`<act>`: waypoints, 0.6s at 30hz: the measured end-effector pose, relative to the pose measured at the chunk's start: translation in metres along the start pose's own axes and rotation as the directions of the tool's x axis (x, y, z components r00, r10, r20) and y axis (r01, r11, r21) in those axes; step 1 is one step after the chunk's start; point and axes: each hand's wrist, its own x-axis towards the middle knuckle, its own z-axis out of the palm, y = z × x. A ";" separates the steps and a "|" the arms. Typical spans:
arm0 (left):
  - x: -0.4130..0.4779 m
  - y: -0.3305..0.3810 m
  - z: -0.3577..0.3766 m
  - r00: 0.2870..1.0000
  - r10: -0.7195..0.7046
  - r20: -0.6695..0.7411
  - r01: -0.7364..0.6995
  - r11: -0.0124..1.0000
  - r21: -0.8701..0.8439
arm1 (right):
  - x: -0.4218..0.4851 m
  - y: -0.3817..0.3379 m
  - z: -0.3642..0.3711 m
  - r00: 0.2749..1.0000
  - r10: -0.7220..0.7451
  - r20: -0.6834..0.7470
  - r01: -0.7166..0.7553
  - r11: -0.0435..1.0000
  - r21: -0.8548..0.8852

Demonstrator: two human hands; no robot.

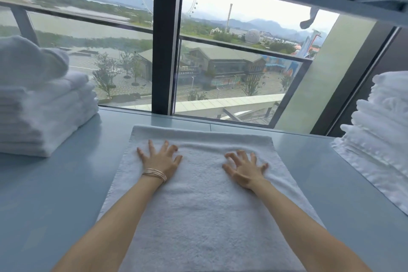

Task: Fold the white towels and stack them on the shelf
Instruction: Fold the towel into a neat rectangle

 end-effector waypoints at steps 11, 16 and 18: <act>-0.014 -0.009 -0.006 0.989 -0.061 -0.131 0.058 0.998 -0.025 | 0.020 0.008 0.001 0.984 -0.168 0.063 0.173 0.983 -0.067; -0.009 -0.009 -0.004 0.995 -0.078 0.055 0.070 0.988 0.137 | 0.038 0.008 -0.017 0.969 -0.151 0.197 0.177 0.977 -0.121; -0.009 -0.008 -0.005 0.995 -0.084 0.061 0.074 0.986 0.149 | 0.043 0.005 -0.019 0.976 -0.131 0.172 0.155 0.979 -0.134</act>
